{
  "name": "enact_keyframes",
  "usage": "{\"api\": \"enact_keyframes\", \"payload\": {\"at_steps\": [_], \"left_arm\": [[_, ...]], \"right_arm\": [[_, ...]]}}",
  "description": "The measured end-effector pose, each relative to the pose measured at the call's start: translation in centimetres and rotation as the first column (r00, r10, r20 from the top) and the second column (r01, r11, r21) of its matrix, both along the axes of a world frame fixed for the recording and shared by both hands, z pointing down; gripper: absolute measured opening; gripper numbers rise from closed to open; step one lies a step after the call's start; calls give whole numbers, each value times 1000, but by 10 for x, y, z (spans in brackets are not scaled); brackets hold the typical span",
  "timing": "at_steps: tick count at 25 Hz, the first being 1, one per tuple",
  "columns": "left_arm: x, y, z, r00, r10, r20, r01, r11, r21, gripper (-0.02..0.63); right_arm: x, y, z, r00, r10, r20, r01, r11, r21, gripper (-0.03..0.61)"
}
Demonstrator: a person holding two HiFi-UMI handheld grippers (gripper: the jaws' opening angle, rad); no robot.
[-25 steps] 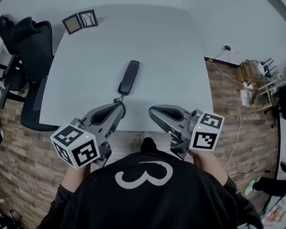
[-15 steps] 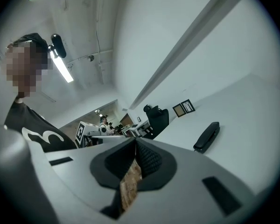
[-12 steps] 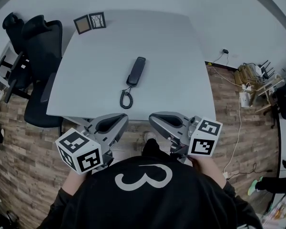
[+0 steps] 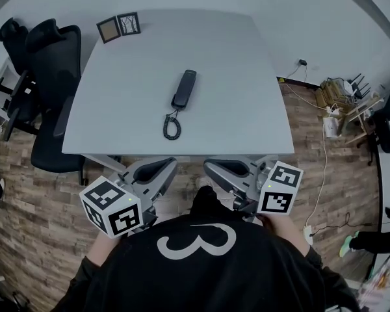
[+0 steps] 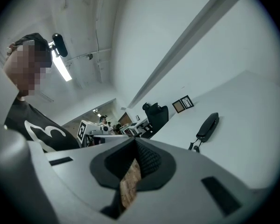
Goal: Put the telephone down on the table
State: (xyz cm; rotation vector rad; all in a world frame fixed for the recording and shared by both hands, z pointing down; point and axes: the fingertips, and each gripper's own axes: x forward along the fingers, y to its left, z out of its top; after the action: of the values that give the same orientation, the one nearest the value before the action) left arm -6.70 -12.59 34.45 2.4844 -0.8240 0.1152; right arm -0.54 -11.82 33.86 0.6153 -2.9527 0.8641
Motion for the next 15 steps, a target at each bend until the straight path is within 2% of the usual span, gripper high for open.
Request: {"api": "enact_keyframes", "payload": {"at_steps": [10,15], "left_arm": [[-7,4,16,1000,-18,-9,18,999,-36,12],[-3,7,19,1000,6,7,-6,999,-33,12]], "right_arm": [[-2,8,15,1000,14,-15,-14,999,-41,5],[0,9,17,1000,21,-12,-21,998,-53,5]]}}
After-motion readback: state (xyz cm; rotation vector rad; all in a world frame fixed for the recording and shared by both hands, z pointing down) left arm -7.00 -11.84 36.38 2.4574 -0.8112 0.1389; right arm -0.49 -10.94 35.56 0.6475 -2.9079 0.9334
